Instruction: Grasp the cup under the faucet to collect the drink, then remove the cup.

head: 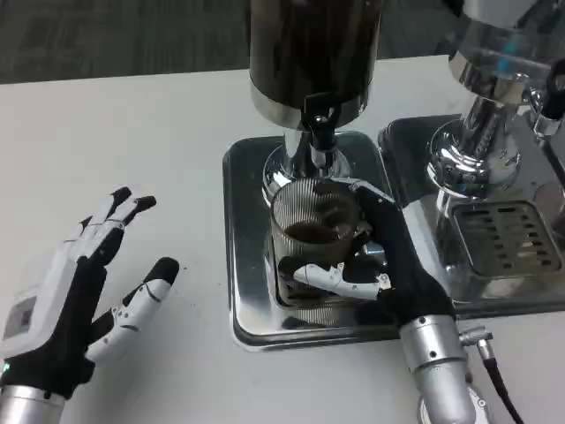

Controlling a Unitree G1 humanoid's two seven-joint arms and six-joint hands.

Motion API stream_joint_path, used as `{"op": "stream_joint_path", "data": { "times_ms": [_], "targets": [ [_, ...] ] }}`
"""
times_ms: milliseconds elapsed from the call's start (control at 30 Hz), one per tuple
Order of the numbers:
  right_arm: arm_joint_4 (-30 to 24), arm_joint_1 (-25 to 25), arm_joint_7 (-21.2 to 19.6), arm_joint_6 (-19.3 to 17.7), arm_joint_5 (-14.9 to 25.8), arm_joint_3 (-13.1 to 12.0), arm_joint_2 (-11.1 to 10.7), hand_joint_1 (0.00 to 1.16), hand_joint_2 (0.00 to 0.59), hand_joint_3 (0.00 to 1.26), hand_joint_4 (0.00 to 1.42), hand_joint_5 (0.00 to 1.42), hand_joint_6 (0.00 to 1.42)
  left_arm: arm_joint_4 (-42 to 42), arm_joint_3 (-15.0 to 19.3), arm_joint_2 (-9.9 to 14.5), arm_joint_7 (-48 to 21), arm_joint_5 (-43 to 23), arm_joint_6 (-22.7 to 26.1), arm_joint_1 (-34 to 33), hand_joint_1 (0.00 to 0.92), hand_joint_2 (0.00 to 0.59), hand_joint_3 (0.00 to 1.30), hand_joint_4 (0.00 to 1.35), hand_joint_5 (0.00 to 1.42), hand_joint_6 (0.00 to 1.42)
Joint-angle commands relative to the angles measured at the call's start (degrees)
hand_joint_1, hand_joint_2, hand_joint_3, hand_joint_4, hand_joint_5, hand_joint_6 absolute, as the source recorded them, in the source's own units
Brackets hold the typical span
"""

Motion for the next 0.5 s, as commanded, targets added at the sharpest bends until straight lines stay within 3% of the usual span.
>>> {"op": "stream_joint_path", "data": {
  "times_ms": [33, 500],
  "targets": [
    [-5.0, 1.2, -0.4, -0.3, 0.2, -0.6, -0.8, 1.05, 0.142, 0.57, 0.57, 0.66, 0.91, 1.3, -1.0, -0.3, -0.4, -0.1, -0.6, -1.3, 0.0, 0.251, 0.2, 0.0, 0.17, 0.07],
    [-15.8, 7.0, 4.0, 3.6, 1.2, -1.1, -3.1, 1.03, 0.132, 0.59, 0.59, 0.69, 0.95, 1.5, -2.9, -0.6, 0.3, 0.8, -0.8, -1.8, 0.0, 0.251, 0.2, 0.0, 0.17, 0.07]
  ]
}}
